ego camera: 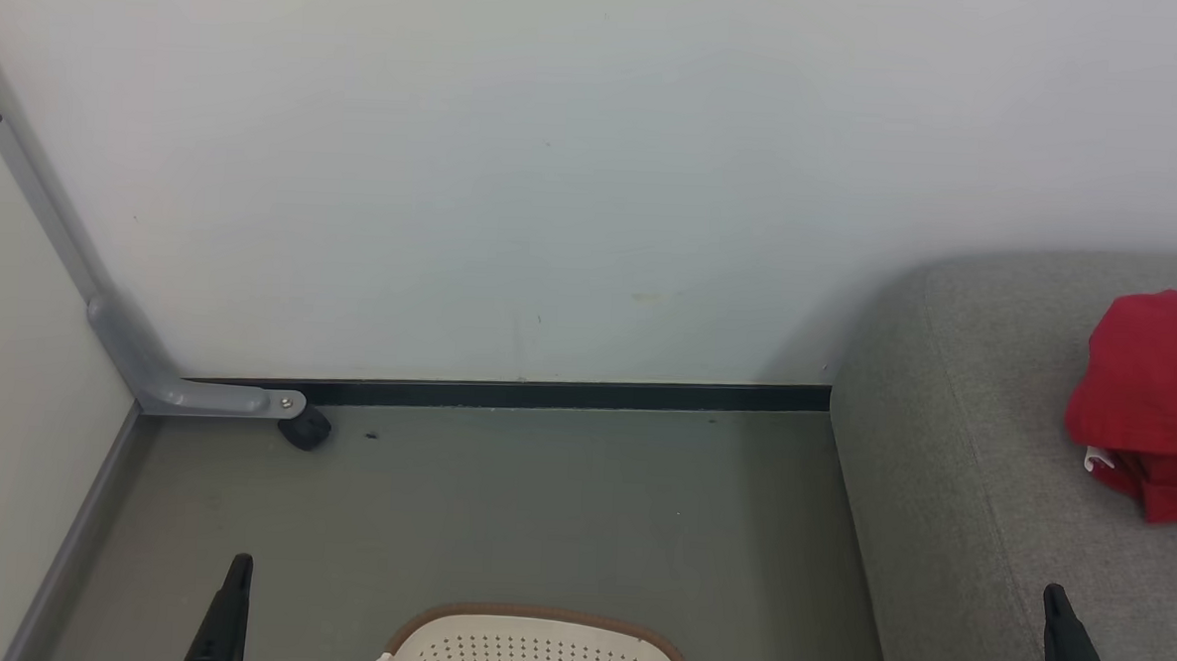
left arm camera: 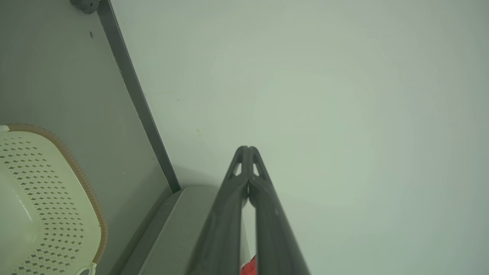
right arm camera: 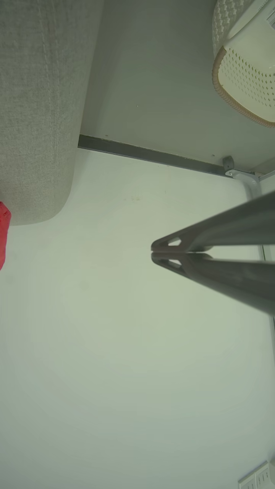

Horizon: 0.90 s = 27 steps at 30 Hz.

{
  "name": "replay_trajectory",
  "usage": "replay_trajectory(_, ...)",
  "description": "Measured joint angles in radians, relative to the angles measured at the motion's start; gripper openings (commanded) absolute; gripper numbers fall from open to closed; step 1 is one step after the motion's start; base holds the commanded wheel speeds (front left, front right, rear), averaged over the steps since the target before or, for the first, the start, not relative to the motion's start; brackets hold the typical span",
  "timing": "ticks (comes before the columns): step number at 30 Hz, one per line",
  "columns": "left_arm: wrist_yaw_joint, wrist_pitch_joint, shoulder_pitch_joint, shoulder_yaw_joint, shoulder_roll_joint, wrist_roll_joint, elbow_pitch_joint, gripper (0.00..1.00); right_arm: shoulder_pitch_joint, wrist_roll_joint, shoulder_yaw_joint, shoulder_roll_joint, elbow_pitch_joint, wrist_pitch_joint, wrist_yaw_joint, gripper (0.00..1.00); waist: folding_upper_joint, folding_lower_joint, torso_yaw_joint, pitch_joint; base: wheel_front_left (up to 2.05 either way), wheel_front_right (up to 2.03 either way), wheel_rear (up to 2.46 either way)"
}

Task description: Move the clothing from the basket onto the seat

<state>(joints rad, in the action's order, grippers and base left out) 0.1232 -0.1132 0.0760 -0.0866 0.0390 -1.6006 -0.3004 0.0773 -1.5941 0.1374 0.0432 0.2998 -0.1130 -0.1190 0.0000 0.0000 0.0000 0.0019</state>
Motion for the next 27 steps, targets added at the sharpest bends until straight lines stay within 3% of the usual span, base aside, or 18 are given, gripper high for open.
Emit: replay_trajectory(27, 0.000, 0.000, 0.000, 0.000, 0.000, 0.000, 0.000, 0.00, 0.000, 0.000, 0.000, 0.000, 0.000, 0.000, 0.000, 0.00, 0.0000, 0.0000, 0.000, 0.000, 0.00, 0.00, 0.00)
